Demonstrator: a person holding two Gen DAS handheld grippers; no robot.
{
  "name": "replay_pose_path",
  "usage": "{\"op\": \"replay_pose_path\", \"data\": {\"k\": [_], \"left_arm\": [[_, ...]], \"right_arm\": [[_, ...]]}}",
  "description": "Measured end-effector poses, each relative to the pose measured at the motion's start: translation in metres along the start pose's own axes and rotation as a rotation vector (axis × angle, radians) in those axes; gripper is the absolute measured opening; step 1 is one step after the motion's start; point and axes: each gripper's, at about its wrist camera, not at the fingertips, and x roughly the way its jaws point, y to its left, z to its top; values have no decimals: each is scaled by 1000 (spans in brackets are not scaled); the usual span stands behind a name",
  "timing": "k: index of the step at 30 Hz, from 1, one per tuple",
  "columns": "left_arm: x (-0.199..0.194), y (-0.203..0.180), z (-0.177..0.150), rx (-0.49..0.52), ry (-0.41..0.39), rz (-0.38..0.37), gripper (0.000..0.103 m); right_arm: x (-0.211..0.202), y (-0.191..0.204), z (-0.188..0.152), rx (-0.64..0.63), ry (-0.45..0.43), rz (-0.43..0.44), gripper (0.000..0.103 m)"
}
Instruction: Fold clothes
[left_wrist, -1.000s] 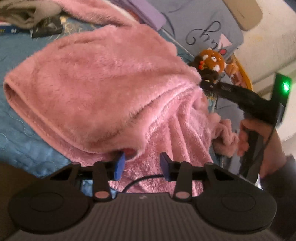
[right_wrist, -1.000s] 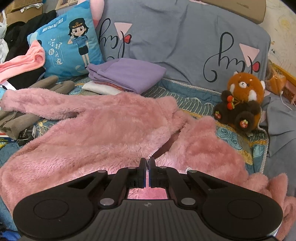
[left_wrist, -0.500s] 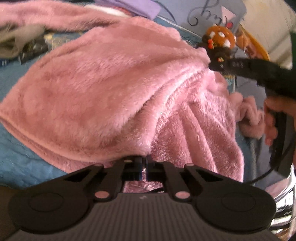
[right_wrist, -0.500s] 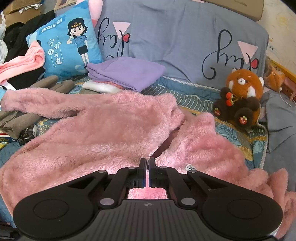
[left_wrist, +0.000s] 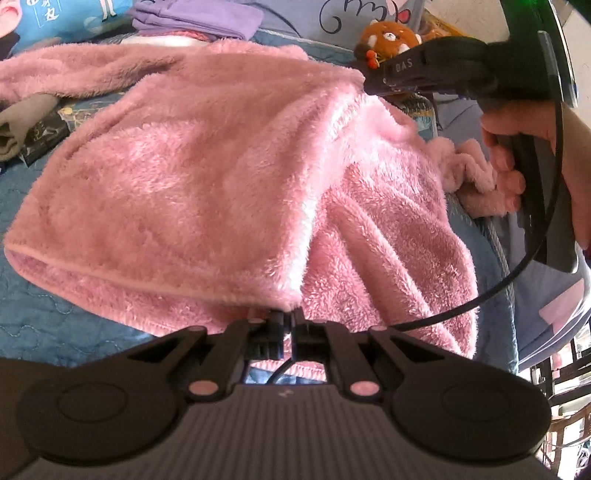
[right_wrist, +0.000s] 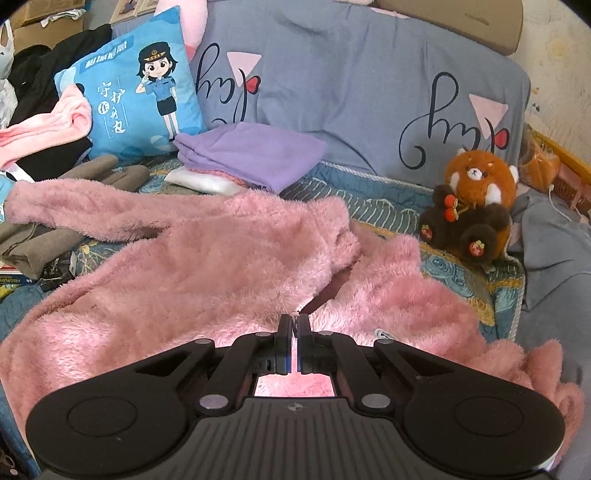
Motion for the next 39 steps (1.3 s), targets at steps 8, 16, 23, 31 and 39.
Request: {"op": "replay_pose_path", "data": {"k": [8, 16, 23, 31, 39], "left_arm": [[-14, 4, -8, -31, -55, -61, 2], [-32, 27, -14, -161, -139, -40, 2], [-36, 30, -17, -178, -131, 80, 3], [-20, 18, -11, -93, -4, 115, 30], [-4, 15, -5, -105, 56, 71, 52]], "right_arm": [[-9, 5, 1, -9, -31, -1, 3], [-7, 10, 0, -20, -34, 16, 3], [0, 17, 0, -25, -23, 37, 3], [8, 17, -4, -19, 0, 46, 3], [7, 12, -6, -13, 4, 51, 3]]}}
